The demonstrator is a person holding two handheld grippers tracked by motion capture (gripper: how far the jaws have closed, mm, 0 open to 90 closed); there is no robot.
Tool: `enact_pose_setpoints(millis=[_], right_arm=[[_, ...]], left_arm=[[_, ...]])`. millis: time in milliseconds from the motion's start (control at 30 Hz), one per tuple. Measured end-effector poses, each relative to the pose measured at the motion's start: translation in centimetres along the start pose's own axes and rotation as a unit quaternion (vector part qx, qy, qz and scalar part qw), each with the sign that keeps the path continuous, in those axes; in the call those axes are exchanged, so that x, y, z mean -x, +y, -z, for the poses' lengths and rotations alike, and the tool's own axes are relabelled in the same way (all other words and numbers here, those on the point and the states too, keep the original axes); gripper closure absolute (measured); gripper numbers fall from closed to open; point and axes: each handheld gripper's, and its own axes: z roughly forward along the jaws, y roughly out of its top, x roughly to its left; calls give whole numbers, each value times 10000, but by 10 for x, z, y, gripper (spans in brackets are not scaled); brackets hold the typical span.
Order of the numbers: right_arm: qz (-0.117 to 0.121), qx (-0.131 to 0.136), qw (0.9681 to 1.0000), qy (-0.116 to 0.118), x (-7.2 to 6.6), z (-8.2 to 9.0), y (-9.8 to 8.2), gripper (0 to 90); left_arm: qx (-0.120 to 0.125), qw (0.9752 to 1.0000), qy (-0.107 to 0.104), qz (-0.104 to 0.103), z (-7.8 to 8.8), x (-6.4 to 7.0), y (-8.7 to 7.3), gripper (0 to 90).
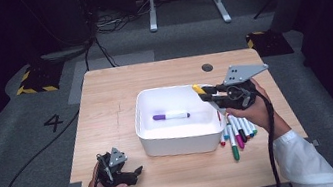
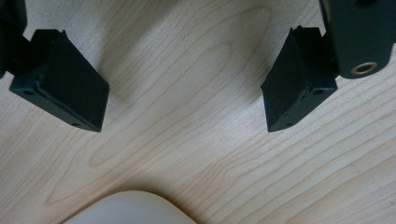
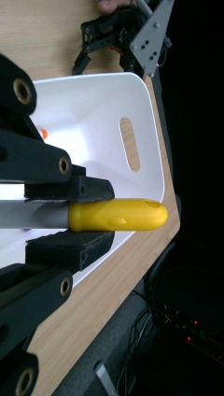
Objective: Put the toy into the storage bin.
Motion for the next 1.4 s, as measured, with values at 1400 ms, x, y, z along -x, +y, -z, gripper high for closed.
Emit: enact_pose_setpoints(millis=[1400], right_arm=[[541,-2097,9715,967,-37,-79,-21,673]], left_arm=[[-5,10000,-12,-20,0,0,0,148]])
